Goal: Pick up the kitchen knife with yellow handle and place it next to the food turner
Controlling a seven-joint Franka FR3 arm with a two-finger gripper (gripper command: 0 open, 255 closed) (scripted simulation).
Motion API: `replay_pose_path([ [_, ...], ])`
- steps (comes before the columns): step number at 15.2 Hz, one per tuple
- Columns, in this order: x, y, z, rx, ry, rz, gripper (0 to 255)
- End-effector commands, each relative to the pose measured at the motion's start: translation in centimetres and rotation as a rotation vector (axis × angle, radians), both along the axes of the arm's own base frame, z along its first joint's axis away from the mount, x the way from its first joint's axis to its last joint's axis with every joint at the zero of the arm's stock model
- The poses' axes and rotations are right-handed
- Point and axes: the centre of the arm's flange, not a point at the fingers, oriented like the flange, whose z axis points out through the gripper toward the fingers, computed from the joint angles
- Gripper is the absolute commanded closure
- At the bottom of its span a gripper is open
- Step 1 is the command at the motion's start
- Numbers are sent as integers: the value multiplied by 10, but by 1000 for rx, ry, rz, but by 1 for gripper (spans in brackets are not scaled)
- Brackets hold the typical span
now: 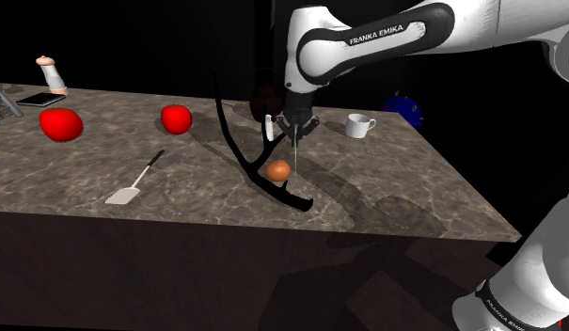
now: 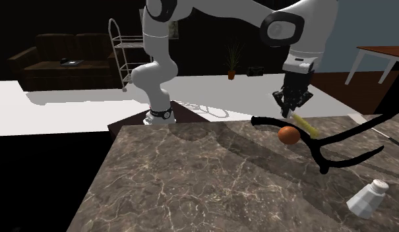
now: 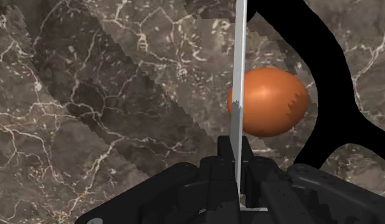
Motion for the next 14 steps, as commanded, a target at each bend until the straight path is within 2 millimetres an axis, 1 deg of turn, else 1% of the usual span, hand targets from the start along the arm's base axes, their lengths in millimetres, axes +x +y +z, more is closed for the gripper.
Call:
replay_pose_path([
  [1, 8, 23, -2, 0, 0, -2, 255],
  [14, 56, 188, -1, 0, 0, -2, 255],
])
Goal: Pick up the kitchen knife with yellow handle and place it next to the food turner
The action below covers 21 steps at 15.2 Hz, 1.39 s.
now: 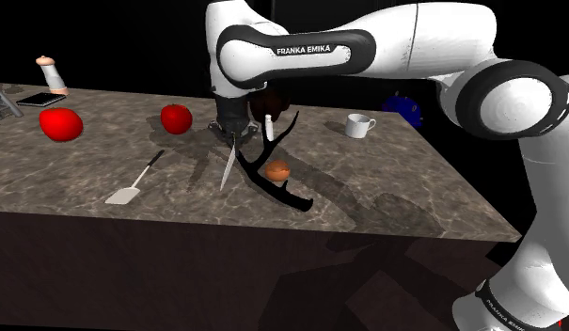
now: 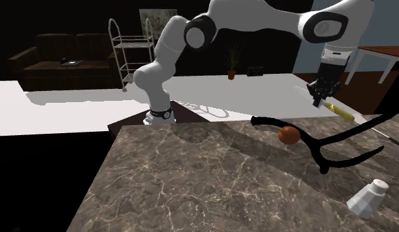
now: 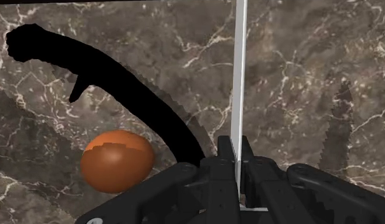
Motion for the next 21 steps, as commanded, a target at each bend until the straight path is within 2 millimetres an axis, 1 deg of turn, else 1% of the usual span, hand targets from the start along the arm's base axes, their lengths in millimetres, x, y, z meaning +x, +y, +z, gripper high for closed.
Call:
replay_pose_path([
  [1, 10, 24, 0, -1, 0, -2, 255],
  [2, 16, 44, 0, -1, 0, -2, 255],
  [21, 16, 44, -100, -1, 0, -2, 255],
])
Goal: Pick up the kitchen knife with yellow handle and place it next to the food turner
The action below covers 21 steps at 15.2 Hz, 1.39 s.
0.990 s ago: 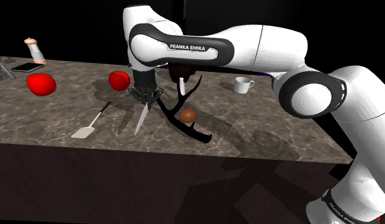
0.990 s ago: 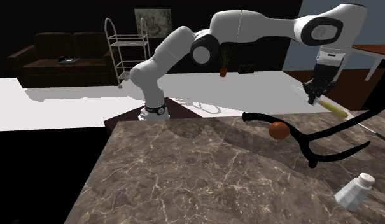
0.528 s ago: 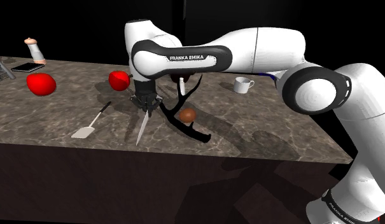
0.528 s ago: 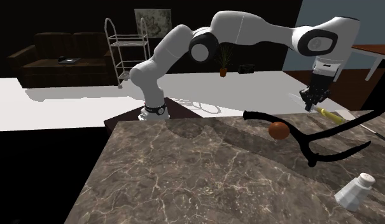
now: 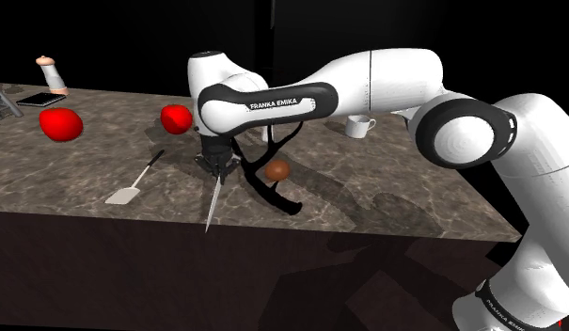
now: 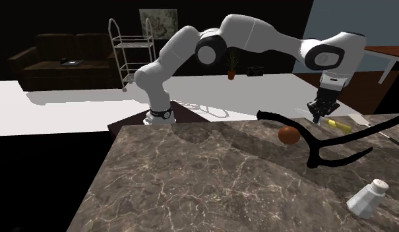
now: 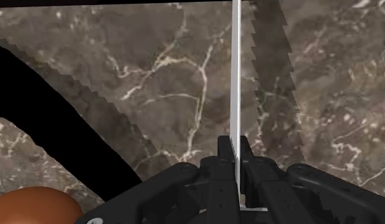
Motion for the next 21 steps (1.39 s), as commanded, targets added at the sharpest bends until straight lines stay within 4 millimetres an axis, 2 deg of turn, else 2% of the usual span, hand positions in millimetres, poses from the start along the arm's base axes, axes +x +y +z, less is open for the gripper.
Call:
replay_pose_path([
  [1, -1, 0, -11, 0, 0, 0, 255],
  [3, -1, 0, -19, 0, 0, 0, 255],
  [10, -1, 0, -19, 0, 0, 0, 255],
  [11, -1, 0, -19, 0, 0, 0, 0],
  [16, -1, 0, -19, 0, 0, 0, 0],
  [20, -1, 0, 31, 0, 0, 0, 0],
  [21, -1, 0, 31, 0, 0, 0, 0],
])
